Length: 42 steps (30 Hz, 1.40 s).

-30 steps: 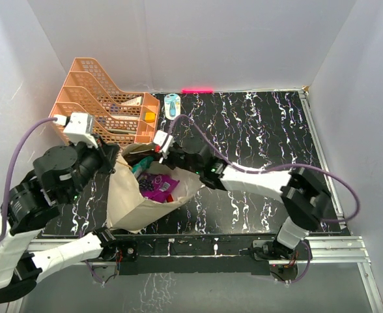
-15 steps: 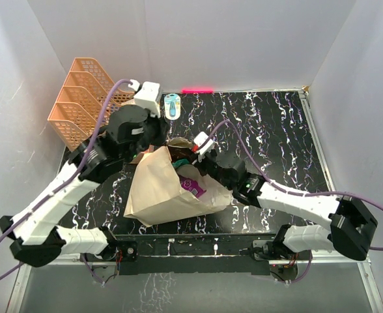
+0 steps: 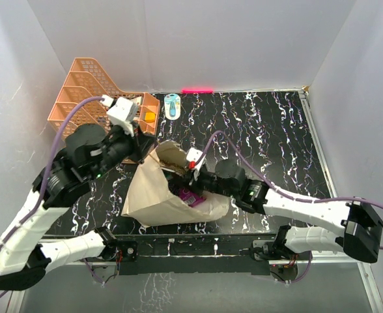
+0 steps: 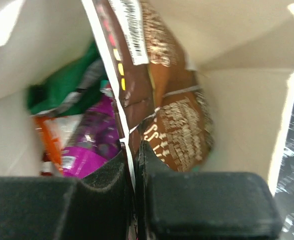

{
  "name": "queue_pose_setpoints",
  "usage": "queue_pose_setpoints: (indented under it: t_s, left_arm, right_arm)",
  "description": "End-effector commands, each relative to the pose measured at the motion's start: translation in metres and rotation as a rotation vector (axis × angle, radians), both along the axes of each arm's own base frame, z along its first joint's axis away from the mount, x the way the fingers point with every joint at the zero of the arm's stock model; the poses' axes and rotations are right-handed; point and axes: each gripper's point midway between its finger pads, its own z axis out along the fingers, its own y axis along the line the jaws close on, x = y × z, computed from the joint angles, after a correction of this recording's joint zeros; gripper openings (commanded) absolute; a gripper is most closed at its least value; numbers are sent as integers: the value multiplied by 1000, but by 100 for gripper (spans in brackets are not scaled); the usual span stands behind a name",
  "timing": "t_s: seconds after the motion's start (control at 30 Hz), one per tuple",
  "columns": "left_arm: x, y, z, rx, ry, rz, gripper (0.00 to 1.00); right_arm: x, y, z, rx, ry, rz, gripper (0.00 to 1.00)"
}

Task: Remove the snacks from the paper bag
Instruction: Take out the snack from the paper bag.

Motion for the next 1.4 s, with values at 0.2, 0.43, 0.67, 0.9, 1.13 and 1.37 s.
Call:
queue_pose_setpoints:
  t_s: [0.2,0.43,0.67,0.9,1.13,1.37]
  left_arm:
    - [-19,11,0,-13,-19,-44,0]
    - [-24,-17,-4,-78,25,-147,0]
    - [-21,0,4,-153,-20,-57,0]
    - [-13,41,14,-224,-71,153,0]
    - [-11,54,8,-214,-41,227,0]
    - [-10,75,6,-257,-46,332,0]
  right_arm:
    - [-52,93,52,278,70,266,8]
    - [-44,117,39,245,106,252,8]
    - [-12,65,49,182,88,-27,7]
    - [0,27,87,200,90,-186,8]
    - [-8,16,129,253,105,-175,8]
    - [-23,1,162,309,83,-125,8]
